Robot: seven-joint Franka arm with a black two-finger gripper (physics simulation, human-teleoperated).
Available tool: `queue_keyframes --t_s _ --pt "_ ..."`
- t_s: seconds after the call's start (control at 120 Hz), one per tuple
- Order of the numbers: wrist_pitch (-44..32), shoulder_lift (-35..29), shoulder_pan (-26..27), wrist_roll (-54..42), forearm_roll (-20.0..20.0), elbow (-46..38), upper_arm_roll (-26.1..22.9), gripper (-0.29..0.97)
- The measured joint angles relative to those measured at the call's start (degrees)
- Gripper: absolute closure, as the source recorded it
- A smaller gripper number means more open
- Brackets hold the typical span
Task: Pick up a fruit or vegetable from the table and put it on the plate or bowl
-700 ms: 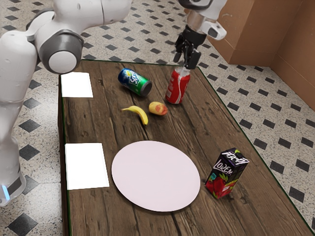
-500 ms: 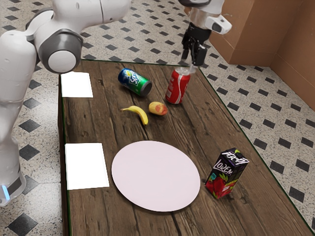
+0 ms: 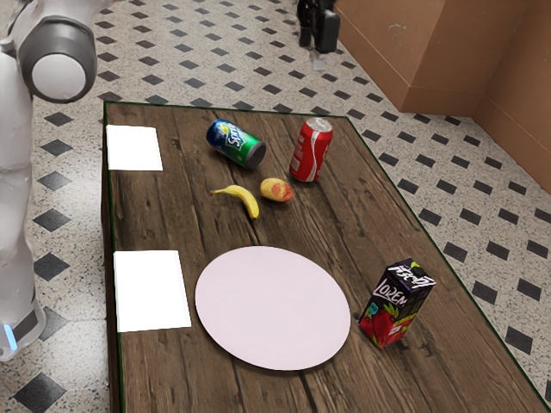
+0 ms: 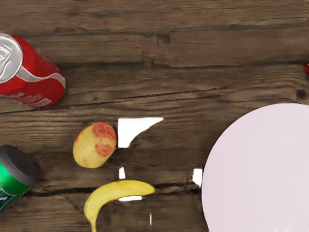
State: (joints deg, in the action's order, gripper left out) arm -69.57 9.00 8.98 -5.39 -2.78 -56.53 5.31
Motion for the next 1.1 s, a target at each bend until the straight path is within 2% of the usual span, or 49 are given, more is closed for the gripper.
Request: queue_keyframes --t_s 0.075,0.183,0.3,0.35,0.458,0.567,0.792,1.1 --pt "-1.11 4.43 3.35 -0.21 -5.14 -0.16 -0.88 0.00" --pt "-3.18 7.51 3.25 -0.49 -6.16 -1.63 0.47 0.00" --pt "-5.68 7.43 0.15 -2.14 -2.17 -8.31 2.69 0.00" --pt "-8.22 4.31 -0.82 -3.91 -0.57 -15.52 3.77 0.00" --pt "-15.18 -1.66 -1.42 -9.53 -0.62 -29.28 4.61 0.00" --pt "-22.22 -3.00 -1.51 -15.81 -0.84 -36.51 6.29 0.00" --pt "-31.68 -6.94 -0.06 -26.81 -0.98 -44.64 9.89 0.00" --pt "-37.45 -3.97 -2.28 -37.31 -0.82 -45.28 12.09 0.00"
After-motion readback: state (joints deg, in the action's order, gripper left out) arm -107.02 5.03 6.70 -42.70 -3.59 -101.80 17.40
